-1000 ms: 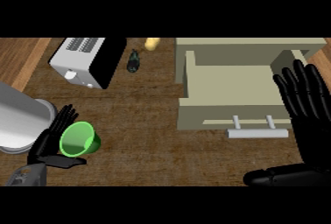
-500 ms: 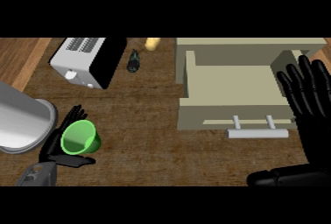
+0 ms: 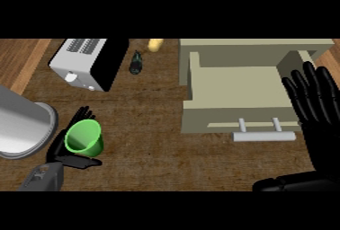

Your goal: Pick up the cup, place it into the drawer and close the drawer

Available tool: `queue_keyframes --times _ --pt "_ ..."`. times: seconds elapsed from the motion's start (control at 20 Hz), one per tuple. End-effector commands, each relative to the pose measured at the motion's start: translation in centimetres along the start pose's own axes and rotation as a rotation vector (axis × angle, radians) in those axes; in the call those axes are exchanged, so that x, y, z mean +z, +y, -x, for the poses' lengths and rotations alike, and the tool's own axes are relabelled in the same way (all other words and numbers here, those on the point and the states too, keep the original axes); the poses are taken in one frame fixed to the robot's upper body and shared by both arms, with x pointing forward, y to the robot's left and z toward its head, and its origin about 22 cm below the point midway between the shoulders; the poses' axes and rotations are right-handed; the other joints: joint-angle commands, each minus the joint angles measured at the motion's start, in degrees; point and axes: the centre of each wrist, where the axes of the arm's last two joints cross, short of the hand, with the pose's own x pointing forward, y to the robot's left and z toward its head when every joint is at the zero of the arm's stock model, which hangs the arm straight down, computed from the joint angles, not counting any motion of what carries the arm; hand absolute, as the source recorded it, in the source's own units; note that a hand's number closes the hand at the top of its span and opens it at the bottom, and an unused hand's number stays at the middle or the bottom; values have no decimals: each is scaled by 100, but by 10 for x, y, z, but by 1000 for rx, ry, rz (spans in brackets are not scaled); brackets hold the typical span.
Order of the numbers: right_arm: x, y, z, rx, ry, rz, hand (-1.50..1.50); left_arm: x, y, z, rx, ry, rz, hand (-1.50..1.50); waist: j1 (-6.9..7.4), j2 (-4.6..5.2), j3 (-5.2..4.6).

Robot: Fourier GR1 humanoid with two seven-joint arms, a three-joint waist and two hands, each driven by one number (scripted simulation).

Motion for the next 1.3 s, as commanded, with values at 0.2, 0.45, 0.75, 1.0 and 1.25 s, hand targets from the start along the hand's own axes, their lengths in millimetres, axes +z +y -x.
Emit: queue_keyframes --times 0.2,0.45,0.75,1.0,1.25 --pt "-2 -5 -9 10 4 -7 -150 -6 -24 13 224 -100 149 -150 -28 1 -6" --pt "-8 1 -4 1 -3 28 -150 1 -21 13 278 -128 200 150 42 0 -6" --pt "-10 -10 0 13 7 16 -150 -5 -32 13 189 -261 74 150 81 -11 4" --pt "0 1 -2 0 -8 16 -150 -11 -50 21 107 -338 -314 150 87 -29 7" --pt "2 -10 -1 6 15 13 -150 -12 -36 11 70 -432 -325 150 60 -21 8"
